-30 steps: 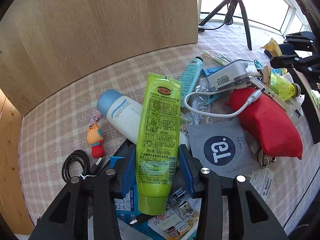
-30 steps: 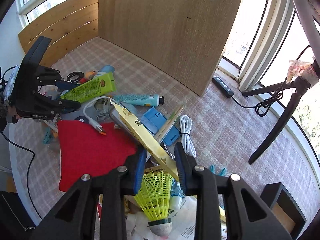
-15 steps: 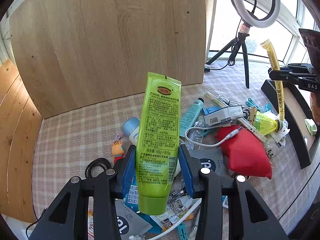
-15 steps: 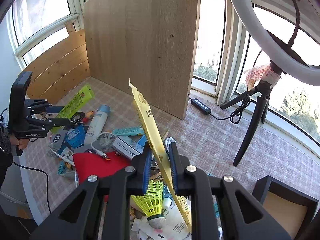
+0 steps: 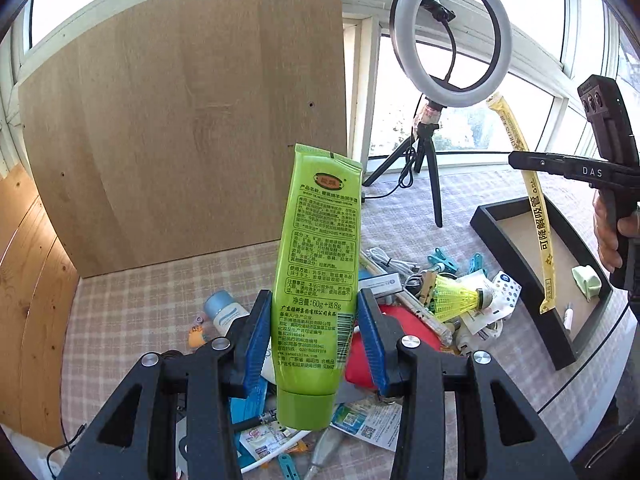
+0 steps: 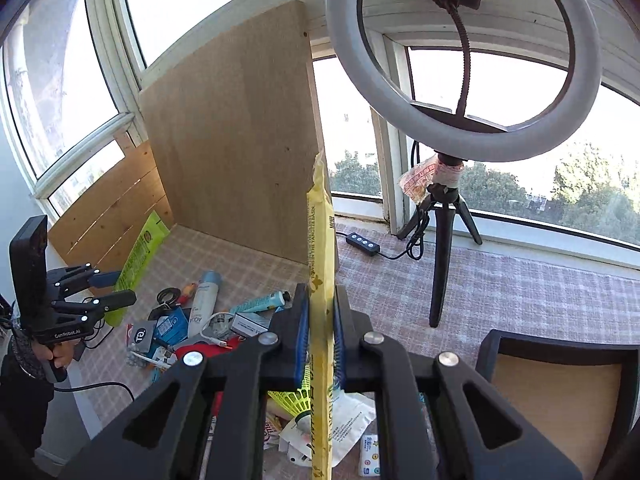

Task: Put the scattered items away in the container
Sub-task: 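Carry the green tube and yellow packet into the black tray and open both tools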

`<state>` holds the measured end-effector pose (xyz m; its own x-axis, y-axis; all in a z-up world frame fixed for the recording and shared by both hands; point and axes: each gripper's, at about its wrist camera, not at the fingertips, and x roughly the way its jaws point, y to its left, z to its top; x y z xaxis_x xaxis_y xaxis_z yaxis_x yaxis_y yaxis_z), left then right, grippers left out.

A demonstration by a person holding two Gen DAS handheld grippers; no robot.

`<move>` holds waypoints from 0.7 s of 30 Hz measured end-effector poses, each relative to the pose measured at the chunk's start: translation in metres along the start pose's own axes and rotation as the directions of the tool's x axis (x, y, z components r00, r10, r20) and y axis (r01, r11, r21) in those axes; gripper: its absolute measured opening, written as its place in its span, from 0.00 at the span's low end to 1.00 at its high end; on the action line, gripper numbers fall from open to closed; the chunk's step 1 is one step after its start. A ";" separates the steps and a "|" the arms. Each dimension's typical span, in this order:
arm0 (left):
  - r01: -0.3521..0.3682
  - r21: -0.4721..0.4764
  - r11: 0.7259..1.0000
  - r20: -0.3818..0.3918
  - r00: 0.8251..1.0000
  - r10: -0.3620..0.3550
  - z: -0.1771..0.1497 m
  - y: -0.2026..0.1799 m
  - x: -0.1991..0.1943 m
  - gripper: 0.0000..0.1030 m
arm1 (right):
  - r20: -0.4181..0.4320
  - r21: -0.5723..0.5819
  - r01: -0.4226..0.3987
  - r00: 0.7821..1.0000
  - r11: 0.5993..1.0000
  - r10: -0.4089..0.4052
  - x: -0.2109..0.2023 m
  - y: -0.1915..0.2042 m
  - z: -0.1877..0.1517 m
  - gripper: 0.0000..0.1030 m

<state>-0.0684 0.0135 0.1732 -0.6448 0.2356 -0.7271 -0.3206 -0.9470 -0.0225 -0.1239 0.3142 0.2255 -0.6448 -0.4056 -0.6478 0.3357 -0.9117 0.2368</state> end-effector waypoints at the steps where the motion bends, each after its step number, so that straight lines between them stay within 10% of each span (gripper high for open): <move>1: 0.013 -0.001 1.000 0.002 1.000 -0.013 0.001 -0.009 -0.002 0.39 | -0.003 0.020 0.018 1.000 1.000 -0.018 -0.008 -0.007 -0.004 0.11; 21: 0.237 0.056 0.970 -0.032 0.971 -0.235 0.009 -0.245 0.014 0.39 | -0.085 0.255 0.325 0.946 0.911 -0.314 -0.141 -0.164 -0.108 0.11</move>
<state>-0.0055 0.2506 0.1745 -0.5290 0.4445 -0.7230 -0.5026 -0.8505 -0.1551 -0.0133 0.5276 0.1999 -0.6571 -0.0921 -0.7482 -0.0786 -0.9787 0.1895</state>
